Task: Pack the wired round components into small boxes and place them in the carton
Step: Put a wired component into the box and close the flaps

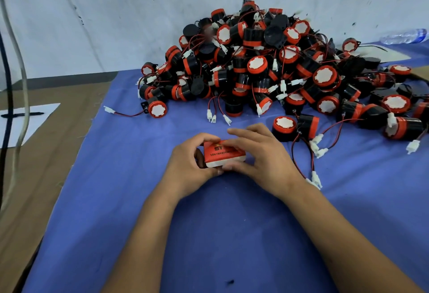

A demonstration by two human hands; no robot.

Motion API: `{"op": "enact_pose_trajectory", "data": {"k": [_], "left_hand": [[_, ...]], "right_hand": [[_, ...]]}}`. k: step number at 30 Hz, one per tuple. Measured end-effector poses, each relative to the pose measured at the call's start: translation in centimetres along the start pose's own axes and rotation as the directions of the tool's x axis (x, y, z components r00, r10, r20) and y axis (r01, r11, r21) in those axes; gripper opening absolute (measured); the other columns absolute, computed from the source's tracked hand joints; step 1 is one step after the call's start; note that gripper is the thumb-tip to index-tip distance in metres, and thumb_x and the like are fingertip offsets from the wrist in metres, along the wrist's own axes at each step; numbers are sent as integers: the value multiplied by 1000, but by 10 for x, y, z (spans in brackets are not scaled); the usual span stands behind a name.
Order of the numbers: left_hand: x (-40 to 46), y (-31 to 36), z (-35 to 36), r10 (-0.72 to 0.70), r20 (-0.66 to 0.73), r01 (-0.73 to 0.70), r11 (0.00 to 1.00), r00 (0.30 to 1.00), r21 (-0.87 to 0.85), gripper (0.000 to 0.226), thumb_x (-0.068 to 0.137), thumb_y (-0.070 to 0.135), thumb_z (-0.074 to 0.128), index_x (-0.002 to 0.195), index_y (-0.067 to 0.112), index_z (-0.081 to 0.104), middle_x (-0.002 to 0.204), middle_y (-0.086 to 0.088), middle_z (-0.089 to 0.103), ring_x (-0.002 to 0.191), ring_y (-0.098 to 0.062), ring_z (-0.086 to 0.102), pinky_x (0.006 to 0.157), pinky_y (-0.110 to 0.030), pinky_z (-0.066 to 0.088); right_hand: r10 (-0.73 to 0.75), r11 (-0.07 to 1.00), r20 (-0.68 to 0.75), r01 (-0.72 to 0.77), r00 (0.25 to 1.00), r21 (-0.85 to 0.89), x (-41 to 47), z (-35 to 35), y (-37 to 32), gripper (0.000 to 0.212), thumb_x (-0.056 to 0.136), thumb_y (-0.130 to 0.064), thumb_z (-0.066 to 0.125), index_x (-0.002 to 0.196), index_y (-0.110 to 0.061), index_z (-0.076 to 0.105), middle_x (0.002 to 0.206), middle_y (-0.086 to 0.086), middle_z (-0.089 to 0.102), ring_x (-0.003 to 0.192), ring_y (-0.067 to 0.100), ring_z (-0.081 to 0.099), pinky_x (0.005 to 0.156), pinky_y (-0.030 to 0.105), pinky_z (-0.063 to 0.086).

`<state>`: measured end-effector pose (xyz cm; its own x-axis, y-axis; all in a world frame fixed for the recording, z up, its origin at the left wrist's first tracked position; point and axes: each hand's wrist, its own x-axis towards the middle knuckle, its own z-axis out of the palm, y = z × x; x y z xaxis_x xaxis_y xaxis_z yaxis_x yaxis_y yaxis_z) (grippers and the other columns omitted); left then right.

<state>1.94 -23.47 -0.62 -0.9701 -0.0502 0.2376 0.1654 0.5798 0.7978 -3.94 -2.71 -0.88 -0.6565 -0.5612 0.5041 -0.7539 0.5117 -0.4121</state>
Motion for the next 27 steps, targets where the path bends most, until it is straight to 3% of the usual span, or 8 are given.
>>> {"op": "enact_pose_trajectory", "data": {"k": [3,8,12,14,17,20,24,27], "left_hand": [[0,2,0,11,3,-11,1000,1000,-9,61,70,11,94,121,31,67,113,11,69,89,-31,69,84,-48,59],[-1,7,6,40,27,-40,999,999,-4,63,70,13,94,122,33,66,111,11,70,85,-23,68,83,-43,58],[-1,8,9,35,23,-34,998,999,-50,58,72,15,94,122,29,67,110,9,71,78,-19,66,83,-43,59],[0,7,8,20,33,-18,997,999,-73,60,71,13,94,121,30,67,109,9,71,81,-23,67,83,-46,60],[0,8,9,39,38,-36,996,999,-83,60,71,10,94,121,28,66,111,13,71,97,-11,69,88,-38,60],[0,7,9,40,15,-38,994,999,-99,60,71,10,94,121,25,65,112,12,72,102,-9,69,89,-35,59],[0,5,9,28,16,-25,992,999,-125,66,70,8,95,126,26,63,117,10,70,106,-10,69,90,-35,60],[-1,4,8,1,13,1,992,1000,-130,73,70,10,96,130,29,61,122,10,68,98,-15,71,86,-40,62]], "right_hand": [[-30,999,-10,30,1000,45,-1,7,2,41,94,-45,70,128,-22,72,136,-9,66,122,15,52,99,36,50],[48,990,-159,-27,986,136,3,7,0,28,94,-45,68,103,-21,79,106,-13,74,101,17,61,85,39,52],[27,984,52,-36,998,176,-4,1,5,56,77,-53,83,125,-28,74,130,-16,67,117,12,58,96,38,52],[16,987,11,-18,1000,158,-5,2,5,48,83,-41,83,127,-25,73,132,-11,68,117,13,60,95,42,53],[52,970,-85,-30,995,240,-1,0,0,32,97,-42,66,123,-26,75,119,-17,72,110,9,63,95,36,51],[53,952,18,-57,998,300,-3,4,-6,35,106,-41,46,129,-28,68,118,-19,67,115,9,57,100,28,42],[99,952,27,-103,995,289,-3,9,-5,28,106,-25,56,132,-27,67,119,-11,66,115,13,58,99,38,46],[148,885,29,-146,989,443,-3,8,-4,30,99,-17,67,127,-27,72,124,-11,66,120,13,61,100,38,52]]}}
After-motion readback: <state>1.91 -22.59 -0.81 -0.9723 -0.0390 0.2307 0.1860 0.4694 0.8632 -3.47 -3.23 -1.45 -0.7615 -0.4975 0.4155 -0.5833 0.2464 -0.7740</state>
